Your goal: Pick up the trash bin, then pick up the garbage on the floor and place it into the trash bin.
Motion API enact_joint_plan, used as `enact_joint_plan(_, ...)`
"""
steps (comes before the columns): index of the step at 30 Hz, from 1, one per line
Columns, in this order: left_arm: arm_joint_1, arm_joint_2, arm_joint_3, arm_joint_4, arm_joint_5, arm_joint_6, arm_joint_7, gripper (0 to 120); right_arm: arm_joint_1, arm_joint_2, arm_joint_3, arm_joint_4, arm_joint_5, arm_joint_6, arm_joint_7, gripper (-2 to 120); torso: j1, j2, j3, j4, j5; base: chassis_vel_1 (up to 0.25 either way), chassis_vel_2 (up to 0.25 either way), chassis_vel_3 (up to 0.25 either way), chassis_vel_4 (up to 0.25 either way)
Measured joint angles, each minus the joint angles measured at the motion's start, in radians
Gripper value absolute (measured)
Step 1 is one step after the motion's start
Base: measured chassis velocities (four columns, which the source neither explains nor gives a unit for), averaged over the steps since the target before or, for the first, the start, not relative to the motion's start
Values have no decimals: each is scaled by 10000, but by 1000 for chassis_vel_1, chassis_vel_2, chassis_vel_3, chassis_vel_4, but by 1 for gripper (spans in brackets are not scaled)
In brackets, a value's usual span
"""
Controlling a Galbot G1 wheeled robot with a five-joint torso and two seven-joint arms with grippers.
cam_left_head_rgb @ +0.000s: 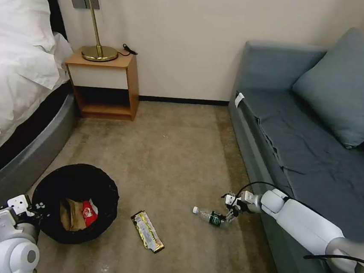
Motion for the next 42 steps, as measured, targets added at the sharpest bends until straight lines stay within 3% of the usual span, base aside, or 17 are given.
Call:
enact_joint_plan(11, -49, -8, 44, 45, 11, -14, 6, 3, -169, -63, -233, 618, 200, -16, 142, 100, 0, 0, 0, 1, -1, 0, 0, 0, 0)
enact_joint_plan(28, -30, -10, 62, 296, 79, -196, 41, 3, -118, 1198, -363, -1671, -423, 746, 205, 99, -1, 0, 0, 1, -2, 0, 0, 0, 0)
enact_joint_plan(35, -49, 35, 41, 379, 92, -239, 58, 3, -228, 1581, -238, -2233, -653, 1133, 204, 74, 0, 1, 0, 1, -3, 0, 0, 0, 0)
enact_joint_plan(42, -78, 32, 109, 401, 138, -246, 77, 3, -297, 1340, -79, -2033, -653, 1185, 258, 47, -1, 0, 0, 1, 0, 0, 0, 0, 0)
